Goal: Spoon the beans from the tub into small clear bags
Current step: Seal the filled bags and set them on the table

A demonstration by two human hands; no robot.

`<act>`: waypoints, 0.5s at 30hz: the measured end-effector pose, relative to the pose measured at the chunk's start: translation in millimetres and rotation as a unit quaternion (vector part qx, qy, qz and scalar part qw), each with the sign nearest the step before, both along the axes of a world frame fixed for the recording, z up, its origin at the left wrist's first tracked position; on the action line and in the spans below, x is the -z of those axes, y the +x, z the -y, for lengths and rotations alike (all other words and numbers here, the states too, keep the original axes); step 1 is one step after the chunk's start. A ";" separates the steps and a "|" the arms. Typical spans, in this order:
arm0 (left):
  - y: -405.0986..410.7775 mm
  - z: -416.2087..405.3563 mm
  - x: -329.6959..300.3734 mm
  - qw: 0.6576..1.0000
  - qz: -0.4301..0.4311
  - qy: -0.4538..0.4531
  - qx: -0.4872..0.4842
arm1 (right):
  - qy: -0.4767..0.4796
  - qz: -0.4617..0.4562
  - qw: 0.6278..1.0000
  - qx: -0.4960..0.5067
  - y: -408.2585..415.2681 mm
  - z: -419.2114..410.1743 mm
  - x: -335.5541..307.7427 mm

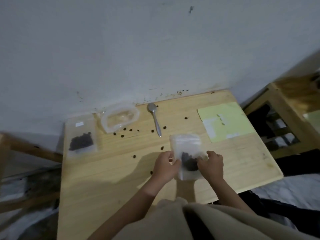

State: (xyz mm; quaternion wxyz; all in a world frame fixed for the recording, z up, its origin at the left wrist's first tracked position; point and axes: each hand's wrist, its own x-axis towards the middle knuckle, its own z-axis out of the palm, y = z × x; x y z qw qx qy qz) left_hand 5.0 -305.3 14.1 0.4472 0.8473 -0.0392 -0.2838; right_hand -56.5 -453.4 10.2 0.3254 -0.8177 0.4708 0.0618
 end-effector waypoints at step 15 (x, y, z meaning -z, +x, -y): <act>16.1 66.8 -34.6 0.984 0.013 -0.139 -0.112 | 0.112 0.187 0.976 -0.028 28.3 85.5 -16.7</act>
